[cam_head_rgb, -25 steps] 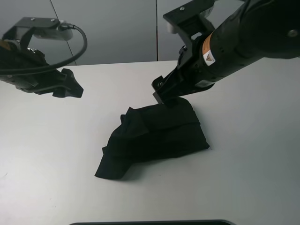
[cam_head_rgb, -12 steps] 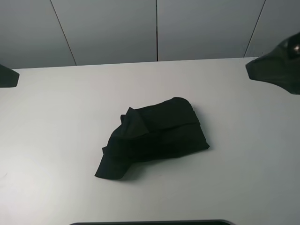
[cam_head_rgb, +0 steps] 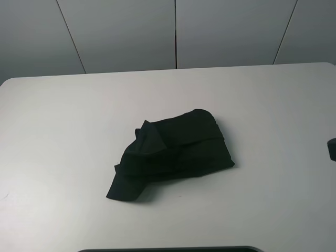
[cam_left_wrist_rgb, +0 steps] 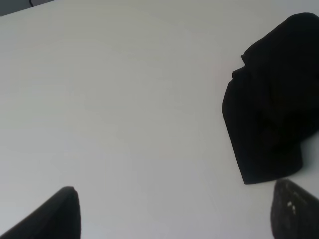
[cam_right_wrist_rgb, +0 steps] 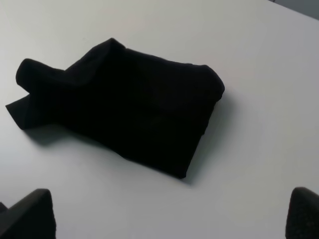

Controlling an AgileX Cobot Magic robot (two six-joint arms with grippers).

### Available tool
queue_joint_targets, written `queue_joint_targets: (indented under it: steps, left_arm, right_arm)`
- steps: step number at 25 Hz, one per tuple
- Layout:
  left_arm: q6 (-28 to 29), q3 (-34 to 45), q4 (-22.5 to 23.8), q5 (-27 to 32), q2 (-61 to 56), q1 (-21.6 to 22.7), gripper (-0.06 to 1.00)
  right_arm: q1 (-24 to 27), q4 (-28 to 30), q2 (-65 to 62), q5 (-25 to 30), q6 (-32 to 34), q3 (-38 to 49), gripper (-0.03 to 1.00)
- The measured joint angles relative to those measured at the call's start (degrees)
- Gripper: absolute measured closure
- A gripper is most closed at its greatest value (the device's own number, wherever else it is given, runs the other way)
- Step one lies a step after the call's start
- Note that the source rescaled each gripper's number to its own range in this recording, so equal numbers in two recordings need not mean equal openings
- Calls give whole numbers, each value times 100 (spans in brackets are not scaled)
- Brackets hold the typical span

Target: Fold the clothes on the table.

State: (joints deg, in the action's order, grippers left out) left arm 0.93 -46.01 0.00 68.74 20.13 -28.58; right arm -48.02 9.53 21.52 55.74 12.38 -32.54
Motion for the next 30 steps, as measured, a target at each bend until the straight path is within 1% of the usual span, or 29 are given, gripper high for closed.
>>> queue_joint_targets:
  steps: [3, 7, 11, 13, 15, 18, 19, 22, 27, 30]
  left_arm:
    - [0, 78, 0, 69, -562, 0, -5]
    - [0, 562, 0, 125, -1348, 0, -5]
    - [0, 972, -39, 151, -1956, 0, -5]
    - [11, 1124, -62, 164, -1980, 0, -5]
    - [23, 1278, -240, 174, -1994, 0, -5]
    - [-144, 1338, -488, 190, -2000, 0, -5]
    - [-200, 1338, -517, 190, -2016, 0, -5]
    - [-391, 1354, -555, 149, -2016, 0, -5]
    - [-561, 1597, -614, -489, -2013, 0, -5]
    - [-561, 1638, -614, -601, -2013, 0, -5]
  right_arm:
    - [0, -236, -257, 12, -324, 198, -3]
    - [0, -627, -481, -66, -907, 209, -3]
    - [0, -880, -615, -75, -1130, 209, -3]
    - [0, -953, -638, -75, -1155, 209, -3]
    - [0, -1060, -638, 48, -1178, 209, -3]
    - [0, -1178, -638, 579, -1191, 213, -3]
    - [0, -1185, -638, 650, -1191, 227, -3]
    - [0, -1185, -638, 670, -1191, 320, -3]
    - [0, -1185, -649, 670, -1203, 320, -3]
    - [0, -1185, -825, 670, -1238, 320, -3]
